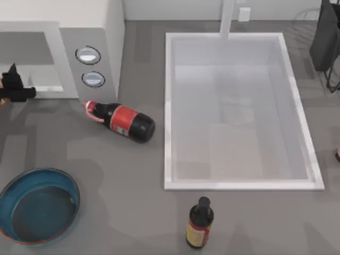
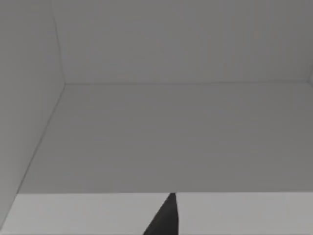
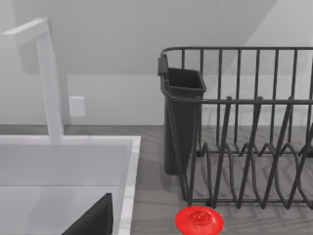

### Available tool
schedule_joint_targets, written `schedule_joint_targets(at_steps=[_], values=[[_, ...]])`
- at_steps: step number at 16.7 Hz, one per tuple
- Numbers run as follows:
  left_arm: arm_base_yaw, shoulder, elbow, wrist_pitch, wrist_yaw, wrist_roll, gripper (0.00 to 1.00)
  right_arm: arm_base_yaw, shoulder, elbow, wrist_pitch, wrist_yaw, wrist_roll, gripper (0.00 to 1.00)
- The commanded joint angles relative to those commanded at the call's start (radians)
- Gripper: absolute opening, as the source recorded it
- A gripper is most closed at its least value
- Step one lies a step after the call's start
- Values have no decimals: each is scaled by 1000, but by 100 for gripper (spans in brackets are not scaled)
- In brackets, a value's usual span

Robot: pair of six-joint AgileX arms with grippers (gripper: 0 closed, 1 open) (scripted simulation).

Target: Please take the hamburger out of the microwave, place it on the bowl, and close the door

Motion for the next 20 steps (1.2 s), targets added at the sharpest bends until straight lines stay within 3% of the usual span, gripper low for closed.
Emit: schedule_joint_targets(at_steps=[5, 13, 16, 20], values=[[1, -179, 3, -185, -2, 1, 0, 0, 0, 0, 0, 0, 0, 100], [-10, -194, 16, -231, -8, -21, 0, 0, 0, 0, 0, 0, 0, 100], [-52, -180, 75, -336, -36, -126, 0, 0, 0, 0, 0, 0, 0, 100], [-145, -168, 202, -593, -108, -379, 0, 0, 0, 0, 0, 0, 0, 100]])
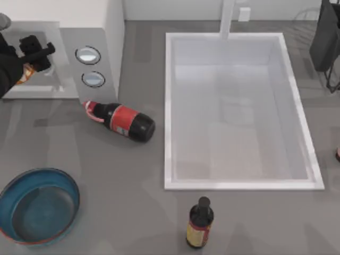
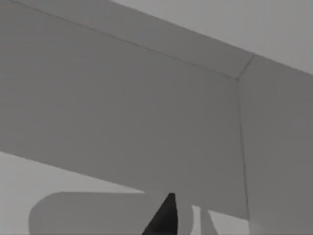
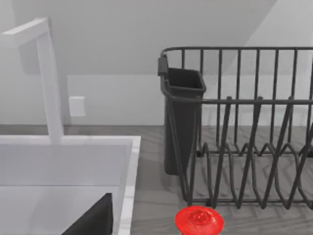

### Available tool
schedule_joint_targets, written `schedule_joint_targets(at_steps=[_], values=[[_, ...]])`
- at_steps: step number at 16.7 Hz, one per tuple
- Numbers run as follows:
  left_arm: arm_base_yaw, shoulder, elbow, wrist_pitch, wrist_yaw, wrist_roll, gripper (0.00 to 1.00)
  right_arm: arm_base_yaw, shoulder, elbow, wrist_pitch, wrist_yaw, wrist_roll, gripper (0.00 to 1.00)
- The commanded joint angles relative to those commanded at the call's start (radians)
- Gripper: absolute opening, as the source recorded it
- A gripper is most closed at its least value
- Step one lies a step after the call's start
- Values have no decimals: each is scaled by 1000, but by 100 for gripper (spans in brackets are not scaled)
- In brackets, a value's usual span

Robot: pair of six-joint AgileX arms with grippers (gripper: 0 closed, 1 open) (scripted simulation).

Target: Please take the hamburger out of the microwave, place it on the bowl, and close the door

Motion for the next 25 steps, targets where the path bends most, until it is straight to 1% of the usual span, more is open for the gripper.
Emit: schedule_joint_targets(at_steps=[4, 7, 11, 15, 19, 22, 25], values=[[-116, 6, 153, -354, -110, -350, 0, 0, 0, 0, 0, 0, 0, 100], [-209, 16, 264, -656, -212, -665, 0, 0, 0, 0, 0, 0, 0, 100], [-328, 40, 387, -1078, -370, -1117, 0, 0, 0, 0, 0, 0, 0, 100], [-445, 104, 453, -1490, -526, -1597, 0, 0, 0, 0, 0, 0, 0, 100], [-564, 232, 460, -1849, -652, -2033, 0, 0, 0, 0, 0, 0, 0, 100], [-635, 325, 444, -2053, -721, -2267, 0, 0, 0, 0, 0, 0, 0, 100], [-680, 390, 426, -2180, -764, -2411, 0, 0, 0, 0, 0, 0, 0, 100]])
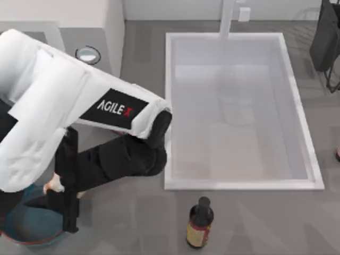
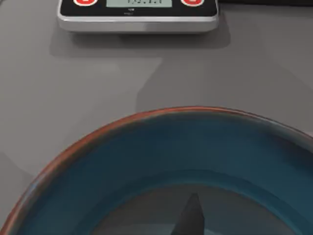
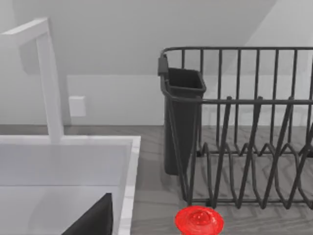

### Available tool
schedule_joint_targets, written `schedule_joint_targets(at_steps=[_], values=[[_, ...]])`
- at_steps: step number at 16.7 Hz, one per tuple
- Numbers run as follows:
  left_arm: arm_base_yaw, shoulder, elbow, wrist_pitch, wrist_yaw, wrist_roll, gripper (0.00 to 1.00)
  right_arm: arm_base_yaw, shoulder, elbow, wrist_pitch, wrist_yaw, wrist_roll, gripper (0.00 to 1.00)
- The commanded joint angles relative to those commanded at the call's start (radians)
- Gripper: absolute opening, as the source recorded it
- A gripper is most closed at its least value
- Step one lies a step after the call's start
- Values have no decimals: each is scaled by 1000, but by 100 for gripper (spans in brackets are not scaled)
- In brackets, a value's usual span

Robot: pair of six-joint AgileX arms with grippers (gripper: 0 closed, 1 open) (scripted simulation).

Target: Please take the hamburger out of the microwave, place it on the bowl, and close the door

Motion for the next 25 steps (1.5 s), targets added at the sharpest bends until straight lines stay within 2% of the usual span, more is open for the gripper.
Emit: schedule_joint_targets(at_steps=[3, 9, 17, 21, 25], values=[[-15, 24, -9, -42, -14, -48, 0, 0, 0, 0, 0, 0, 0, 100], [-9, 19, -5, -34, -17, -45, 0, 0, 0, 0, 0, 0, 0, 100], [66, 23, -147, 133, -84, 8, 0, 0, 0, 0, 0, 0, 0, 100], [68, 24, -152, 139, -86, 9, 0, 0, 0, 0, 0, 0, 0, 100], [68, 24, -152, 139, -86, 9, 30, 0, 0, 0, 0, 0, 0, 100]])
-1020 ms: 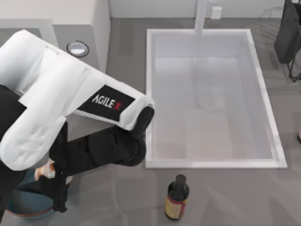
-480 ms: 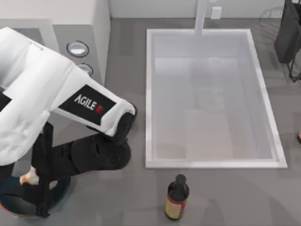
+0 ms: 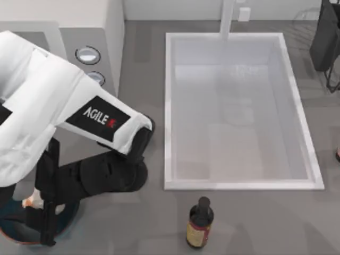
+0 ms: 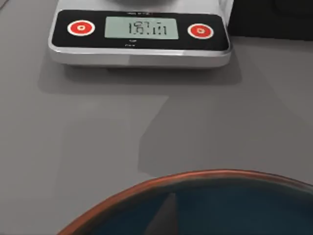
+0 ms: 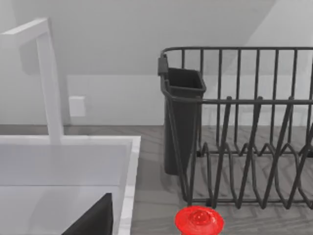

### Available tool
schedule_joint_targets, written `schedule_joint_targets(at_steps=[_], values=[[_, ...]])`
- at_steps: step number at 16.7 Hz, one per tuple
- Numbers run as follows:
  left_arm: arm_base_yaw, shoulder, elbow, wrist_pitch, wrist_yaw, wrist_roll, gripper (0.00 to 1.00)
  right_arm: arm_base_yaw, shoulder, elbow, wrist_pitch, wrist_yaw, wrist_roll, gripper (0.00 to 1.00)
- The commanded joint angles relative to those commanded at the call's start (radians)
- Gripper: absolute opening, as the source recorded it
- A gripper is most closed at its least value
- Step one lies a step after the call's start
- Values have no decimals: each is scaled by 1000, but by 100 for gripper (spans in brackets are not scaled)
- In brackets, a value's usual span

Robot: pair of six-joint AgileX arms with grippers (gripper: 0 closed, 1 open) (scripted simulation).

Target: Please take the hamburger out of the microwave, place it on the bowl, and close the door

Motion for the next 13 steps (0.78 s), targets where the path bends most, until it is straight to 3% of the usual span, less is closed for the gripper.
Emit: schedule_joint_targets(at_steps=[9, 13], values=[[0, 0, 0, 0, 0, 0, 98, 0, 0, 0, 0, 0, 0, 100], [0, 0, 0, 0, 0, 0, 100, 0, 0, 0, 0, 0, 0, 100]])
